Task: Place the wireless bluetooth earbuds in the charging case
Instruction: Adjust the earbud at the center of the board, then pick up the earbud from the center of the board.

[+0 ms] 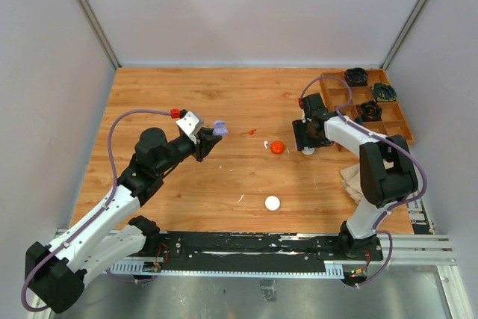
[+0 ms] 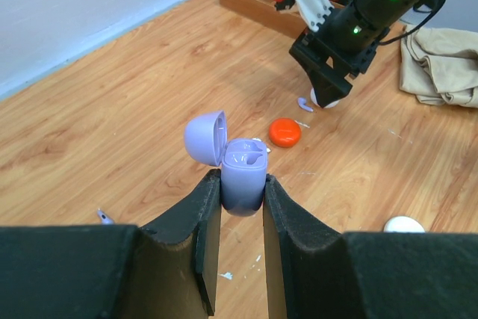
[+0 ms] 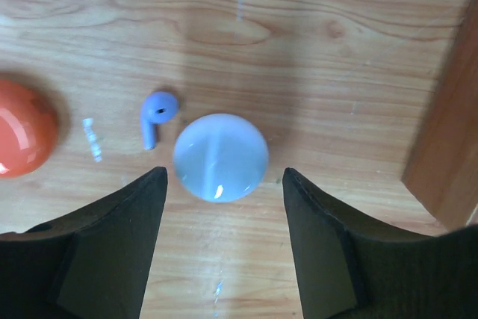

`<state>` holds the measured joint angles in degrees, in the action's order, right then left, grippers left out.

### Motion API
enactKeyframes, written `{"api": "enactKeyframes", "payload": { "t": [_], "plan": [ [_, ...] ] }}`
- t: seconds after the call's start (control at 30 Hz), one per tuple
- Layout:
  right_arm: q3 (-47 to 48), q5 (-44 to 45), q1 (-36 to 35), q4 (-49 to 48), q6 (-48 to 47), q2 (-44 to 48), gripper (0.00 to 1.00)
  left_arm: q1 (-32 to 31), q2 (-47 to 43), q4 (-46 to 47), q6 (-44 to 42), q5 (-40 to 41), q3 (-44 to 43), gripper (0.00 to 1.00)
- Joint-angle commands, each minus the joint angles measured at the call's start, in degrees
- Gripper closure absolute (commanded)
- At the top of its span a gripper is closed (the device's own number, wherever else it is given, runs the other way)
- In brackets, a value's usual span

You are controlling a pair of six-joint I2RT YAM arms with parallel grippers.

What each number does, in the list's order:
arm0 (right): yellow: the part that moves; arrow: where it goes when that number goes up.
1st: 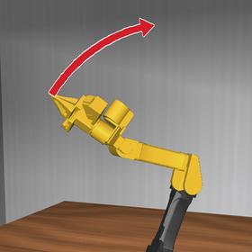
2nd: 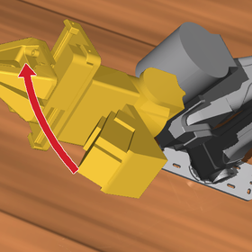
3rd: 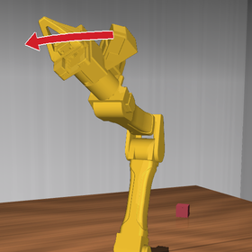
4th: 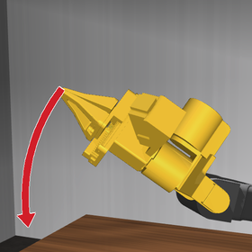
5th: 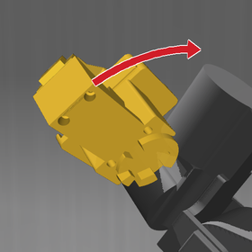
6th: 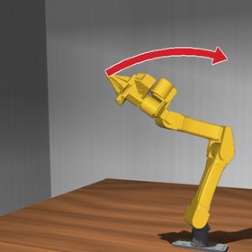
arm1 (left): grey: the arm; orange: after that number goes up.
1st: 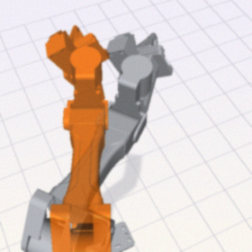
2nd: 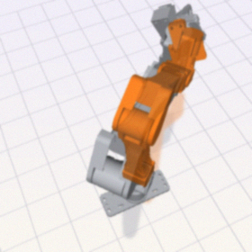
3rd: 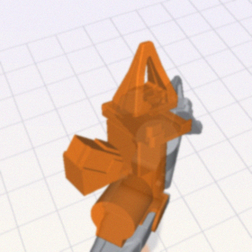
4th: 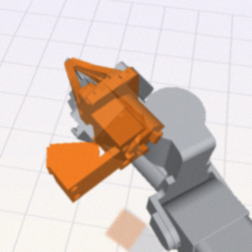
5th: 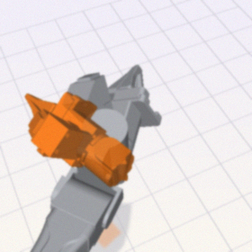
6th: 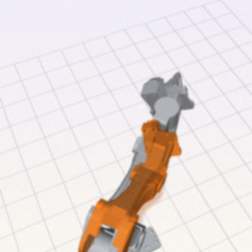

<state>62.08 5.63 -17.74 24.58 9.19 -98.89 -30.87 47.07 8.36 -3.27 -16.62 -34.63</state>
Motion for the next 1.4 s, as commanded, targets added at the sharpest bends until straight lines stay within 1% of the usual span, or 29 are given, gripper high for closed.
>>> {"api": "enactKeyframes", "payload": {
  "t": [0.0,0.1,0.17,0.33,0.5,0.77,1.1,1.37],
  "plan": [
    [0.98,-4.03,0.69,1.02,0.03,5.14,0.35,0.29,-0.34,0.62,-0.77,-0.83,0.64,1.0],
    [2.82,-4.74,-0.06,1.09,-0.23,5.99,0.36,0.29,-0.22,0.69,-0.75,-0.87,0.68,1.0],
    [4.07,-4.91,-0.63,1.09,-0.5,5.57,0.38,0.28,-0.22,0.69,-0.77,-0.87,0.63,1.0],
    [7.41,-6.76,-0.91,2.23,0.48,1.13,0.54,0.29,-0.22,0.6,-0.8,-0.72,0.7,1.0],
    [10.9,-7.72,-1.25,4.3,1.04,-3.52,0.6,0.29,-0.39,0.53,-0.94,-0.54,0.67,1.0],
    [14.87,-6.58,-1.34,7.96,0.92,-8.59,0.63,0.29,-0.47,0.52,-0.88,-0.78,0.7,1.0],
    [16.87,-7.18,-1.34,9.89,0.16,-12.63,0.64,0.29,-0.52,0.47,-1.02,-0.91,0.7,1.0],
    [18.06,-9.02,-1.34,11.88,-0.4,-15.55,0.69,0.29,-0.42,0.49,-1.06,-1.17,0.79,1.0]
  ]
}}
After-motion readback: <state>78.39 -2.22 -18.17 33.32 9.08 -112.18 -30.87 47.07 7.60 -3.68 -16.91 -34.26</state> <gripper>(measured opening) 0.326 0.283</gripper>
